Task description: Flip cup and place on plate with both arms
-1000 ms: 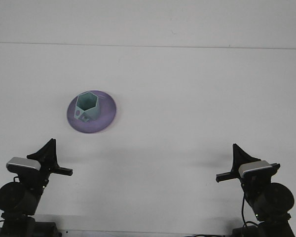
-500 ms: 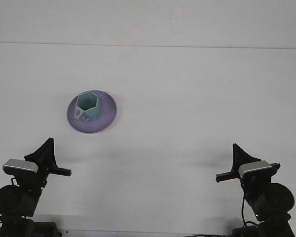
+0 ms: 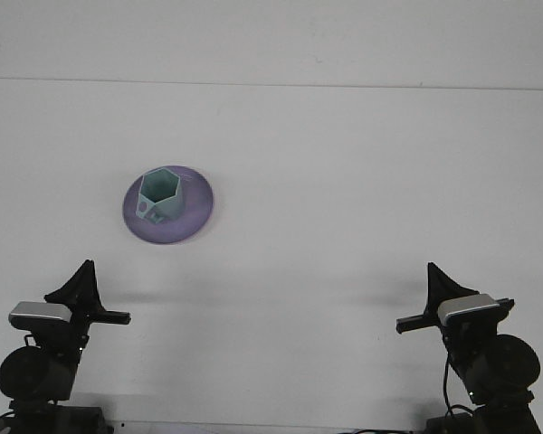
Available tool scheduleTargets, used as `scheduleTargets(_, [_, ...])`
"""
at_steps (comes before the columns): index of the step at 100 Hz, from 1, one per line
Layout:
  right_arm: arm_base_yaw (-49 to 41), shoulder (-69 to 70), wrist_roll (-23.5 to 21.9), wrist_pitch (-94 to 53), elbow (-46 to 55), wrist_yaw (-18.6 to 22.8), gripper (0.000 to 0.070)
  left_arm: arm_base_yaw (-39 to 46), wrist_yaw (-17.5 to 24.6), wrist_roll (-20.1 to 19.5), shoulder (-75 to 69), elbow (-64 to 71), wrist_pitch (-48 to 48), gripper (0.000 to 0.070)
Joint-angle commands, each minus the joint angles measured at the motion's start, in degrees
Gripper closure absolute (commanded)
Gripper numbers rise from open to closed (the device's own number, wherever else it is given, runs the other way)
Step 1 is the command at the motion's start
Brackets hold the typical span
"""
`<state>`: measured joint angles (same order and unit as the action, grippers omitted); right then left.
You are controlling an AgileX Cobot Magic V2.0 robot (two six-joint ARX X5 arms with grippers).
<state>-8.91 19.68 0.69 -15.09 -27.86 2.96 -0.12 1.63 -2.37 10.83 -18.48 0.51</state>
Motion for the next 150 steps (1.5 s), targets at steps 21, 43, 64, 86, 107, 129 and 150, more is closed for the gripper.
scheduleTargets(21, [-0.09, 0.24, 0.59, 0.55, -0.20, -0.02, 0.0700, 0.17, -0.39, 2.16, -9.55, 14.67, 9.03, 0.0687])
scheduleTargets(43, [-0.09, 0.24, 0.59, 0.76, -0.20, 0.00, 0.0700, 0.13, 2.38, 3.72, -10.67, 17.68, 9.64, 0.0686])
scheduleTargets(64, [-0.09, 0.24, 0.59, 1.84, -0.20, 0.00, 0.0700, 0.11, 2.89, 5.20, -10.56, 17.68, 9.79, 0.0686])
scheduleTargets(86, [-0.09, 0.24, 0.59, 2.03, -0.20, 0.00, 0.0700, 0.11, 2.86, 5.20, -10.56, 17.68, 9.84, 0.0686])
scheduleTargets(107, [-0.07, 0.24, 1.53, 2.23, -0.20, -0.57, 0.0700, 0.11, 2.86, 5.20, -10.56, 17.68, 9.81, 0.0686])
scheduleTargets(129, [3.87, -5.49, 6.93, 9.60, 7.41, -5.16, 0.0700, 0.11, 2.86, 5.20, -10.56, 17.68, 9.84, 0.0686])
scheduleTargets(150, [8.57, -16.92, 10.19, 15.89, 22.05, -1.11, 0.0700, 0.13, 2.84, 5.20, -10.56, 17.68, 9.84, 0.0686])
